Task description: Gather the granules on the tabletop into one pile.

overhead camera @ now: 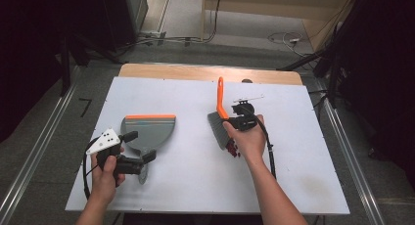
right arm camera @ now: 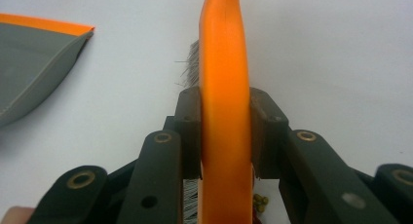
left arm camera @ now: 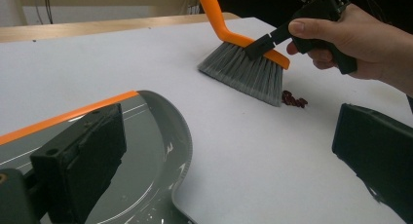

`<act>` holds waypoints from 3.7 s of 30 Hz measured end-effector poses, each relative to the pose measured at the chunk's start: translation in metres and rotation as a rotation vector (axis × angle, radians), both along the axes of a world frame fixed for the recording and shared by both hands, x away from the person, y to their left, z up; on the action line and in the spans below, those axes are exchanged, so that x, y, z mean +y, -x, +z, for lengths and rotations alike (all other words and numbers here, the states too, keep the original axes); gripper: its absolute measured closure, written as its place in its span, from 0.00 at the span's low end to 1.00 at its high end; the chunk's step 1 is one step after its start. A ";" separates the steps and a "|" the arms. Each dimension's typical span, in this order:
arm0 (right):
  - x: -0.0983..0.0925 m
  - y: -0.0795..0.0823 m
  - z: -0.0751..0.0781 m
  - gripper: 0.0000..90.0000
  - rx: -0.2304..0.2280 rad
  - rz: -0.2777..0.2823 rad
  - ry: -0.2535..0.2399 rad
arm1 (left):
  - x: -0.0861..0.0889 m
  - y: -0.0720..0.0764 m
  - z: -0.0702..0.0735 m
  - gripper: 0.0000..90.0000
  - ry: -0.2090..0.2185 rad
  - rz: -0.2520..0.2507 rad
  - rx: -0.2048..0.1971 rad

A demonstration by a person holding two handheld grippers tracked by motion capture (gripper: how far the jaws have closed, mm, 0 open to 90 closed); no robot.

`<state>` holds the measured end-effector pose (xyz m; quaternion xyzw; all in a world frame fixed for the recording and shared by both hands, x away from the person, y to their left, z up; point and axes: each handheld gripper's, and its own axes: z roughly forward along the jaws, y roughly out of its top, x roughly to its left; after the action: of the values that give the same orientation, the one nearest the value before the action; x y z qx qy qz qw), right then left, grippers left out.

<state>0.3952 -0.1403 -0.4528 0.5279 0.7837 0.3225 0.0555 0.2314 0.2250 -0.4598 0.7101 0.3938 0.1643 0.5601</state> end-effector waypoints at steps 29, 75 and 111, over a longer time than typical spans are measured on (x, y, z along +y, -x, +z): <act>-0.017 -0.012 0.044 0.76 -0.152 0.100 -0.030 | -0.001 -0.001 -0.001 0.00 -0.001 0.002 0.008; 0.000 -0.013 0.003 0.77 -0.493 0.961 0.369 | -0.002 0.001 -0.004 0.00 0.005 0.012 0.013; -0.022 0.024 0.042 0.77 -0.388 0.869 0.304 | -0.001 0.000 -0.004 0.00 0.003 0.024 0.013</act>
<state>0.3715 -0.1626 -0.4104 0.0688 0.9446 0.2902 0.1370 0.2316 0.2239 -0.4640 0.7056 0.4062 0.1659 0.5564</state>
